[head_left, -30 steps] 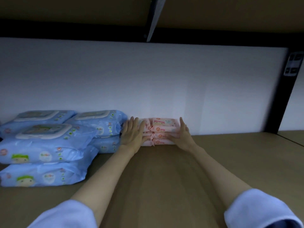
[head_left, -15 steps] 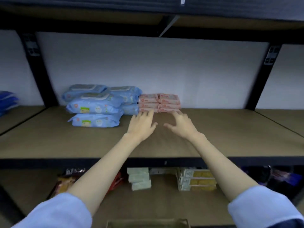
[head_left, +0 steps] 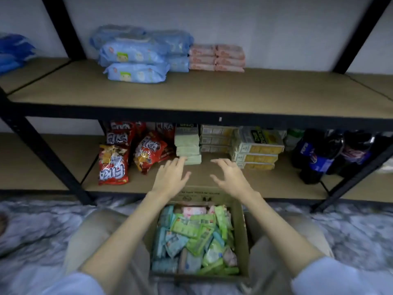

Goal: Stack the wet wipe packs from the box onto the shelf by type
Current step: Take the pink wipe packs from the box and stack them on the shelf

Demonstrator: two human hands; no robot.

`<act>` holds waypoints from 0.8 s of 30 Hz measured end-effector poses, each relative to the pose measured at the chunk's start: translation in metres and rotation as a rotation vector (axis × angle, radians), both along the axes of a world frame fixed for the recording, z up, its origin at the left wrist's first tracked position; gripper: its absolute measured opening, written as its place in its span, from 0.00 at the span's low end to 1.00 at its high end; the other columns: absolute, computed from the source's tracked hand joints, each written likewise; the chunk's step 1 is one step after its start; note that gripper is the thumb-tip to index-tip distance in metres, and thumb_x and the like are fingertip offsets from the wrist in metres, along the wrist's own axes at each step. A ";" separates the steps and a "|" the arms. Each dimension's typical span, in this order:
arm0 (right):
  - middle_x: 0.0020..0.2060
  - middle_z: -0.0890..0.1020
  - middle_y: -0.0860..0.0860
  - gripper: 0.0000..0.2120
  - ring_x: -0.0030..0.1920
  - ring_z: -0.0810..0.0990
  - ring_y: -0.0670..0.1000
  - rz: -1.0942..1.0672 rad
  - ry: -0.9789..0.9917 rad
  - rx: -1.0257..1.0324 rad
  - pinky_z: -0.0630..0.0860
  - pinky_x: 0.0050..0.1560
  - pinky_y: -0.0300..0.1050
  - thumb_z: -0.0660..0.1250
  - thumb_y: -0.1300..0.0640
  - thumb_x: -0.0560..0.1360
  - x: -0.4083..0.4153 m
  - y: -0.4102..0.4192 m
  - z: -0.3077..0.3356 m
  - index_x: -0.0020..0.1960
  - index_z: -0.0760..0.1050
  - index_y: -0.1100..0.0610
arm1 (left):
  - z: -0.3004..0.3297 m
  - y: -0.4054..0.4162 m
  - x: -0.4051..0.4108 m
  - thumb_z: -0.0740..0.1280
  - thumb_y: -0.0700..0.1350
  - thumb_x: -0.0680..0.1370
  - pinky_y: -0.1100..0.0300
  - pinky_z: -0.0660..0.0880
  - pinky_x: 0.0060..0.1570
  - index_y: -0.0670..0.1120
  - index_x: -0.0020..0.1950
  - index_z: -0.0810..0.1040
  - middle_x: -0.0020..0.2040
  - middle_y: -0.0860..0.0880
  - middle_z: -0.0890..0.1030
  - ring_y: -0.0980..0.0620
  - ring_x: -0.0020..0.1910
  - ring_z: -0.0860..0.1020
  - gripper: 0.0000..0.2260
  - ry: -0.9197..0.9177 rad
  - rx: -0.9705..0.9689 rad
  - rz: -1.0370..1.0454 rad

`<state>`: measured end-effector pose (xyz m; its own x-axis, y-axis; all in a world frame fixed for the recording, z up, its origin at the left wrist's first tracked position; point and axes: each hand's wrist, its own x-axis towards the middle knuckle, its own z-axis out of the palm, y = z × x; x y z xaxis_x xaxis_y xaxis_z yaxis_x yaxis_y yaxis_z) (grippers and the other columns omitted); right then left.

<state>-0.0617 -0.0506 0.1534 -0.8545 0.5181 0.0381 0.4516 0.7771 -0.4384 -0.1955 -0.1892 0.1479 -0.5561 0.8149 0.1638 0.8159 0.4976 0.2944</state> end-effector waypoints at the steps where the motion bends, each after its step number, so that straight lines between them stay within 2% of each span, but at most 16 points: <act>1: 0.67 0.69 0.54 0.23 0.67 0.66 0.57 -0.004 -0.057 -0.044 0.65 0.66 0.51 0.63 0.52 0.77 0.006 -0.004 -0.017 0.70 0.64 0.53 | -0.020 -0.007 0.004 0.58 0.50 0.79 0.53 0.68 0.57 0.48 0.70 0.62 0.64 0.47 0.73 0.45 0.62 0.70 0.19 -0.052 -0.067 0.016; 4: 0.65 0.70 0.57 0.22 0.66 0.67 0.59 -0.034 -0.202 -0.152 0.68 0.64 0.51 0.63 0.52 0.77 0.020 -0.015 -0.068 0.70 0.64 0.55 | -0.079 -0.030 0.015 0.60 0.49 0.79 0.53 0.69 0.57 0.46 0.69 0.63 0.64 0.43 0.73 0.42 0.64 0.70 0.19 -0.217 -0.241 0.067; 8: 0.65 0.71 0.59 0.22 0.66 0.68 0.60 -0.084 -0.353 -0.271 0.69 0.63 0.50 0.63 0.52 0.77 0.039 -0.026 -0.127 0.70 0.64 0.55 | -0.150 -0.063 0.026 0.60 0.48 0.79 0.53 0.73 0.56 0.45 0.70 0.62 0.64 0.41 0.73 0.41 0.61 0.74 0.20 -0.407 -0.440 0.144; 11: 0.65 0.71 0.59 0.23 0.64 0.71 0.59 -0.134 -0.455 -0.336 0.72 0.59 0.48 0.62 0.53 0.78 0.050 -0.028 -0.160 0.71 0.63 0.55 | -0.188 -0.079 0.030 0.59 0.48 0.79 0.53 0.71 0.56 0.46 0.70 0.61 0.66 0.41 0.72 0.40 0.62 0.73 0.20 -0.514 -0.534 0.186; 17: 0.66 0.70 0.58 0.23 0.64 0.71 0.59 -0.246 -0.455 -0.402 0.72 0.59 0.47 0.63 0.54 0.77 0.036 -0.009 -0.200 0.70 0.63 0.55 | -0.225 -0.055 0.017 0.61 0.48 0.79 0.53 0.71 0.60 0.46 0.70 0.61 0.67 0.43 0.71 0.43 0.64 0.71 0.21 -0.555 -0.511 0.162; 24: 0.67 0.67 0.61 0.26 0.65 0.70 0.61 -0.364 -0.401 -0.473 0.68 0.65 0.48 0.64 0.56 0.76 -0.011 0.046 -0.247 0.71 0.61 0.56 | -0.263 0.018 -0.027 0.60 0.48 0.79 0.56 0.69 0.57 0.47 0.70 0.63 0.67 0.43 0.70 0.44 0.64 0.70 0.20 -0.527 -0.383 0.094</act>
<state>-0.0724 -0.0048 -0.0940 -0.5255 0.6565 -0.5412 0.8428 0.3144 -0.4369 -0.2228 -0.1708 -0.1148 -0.5540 0.7056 -0.4419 0.5591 0.7086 0.4304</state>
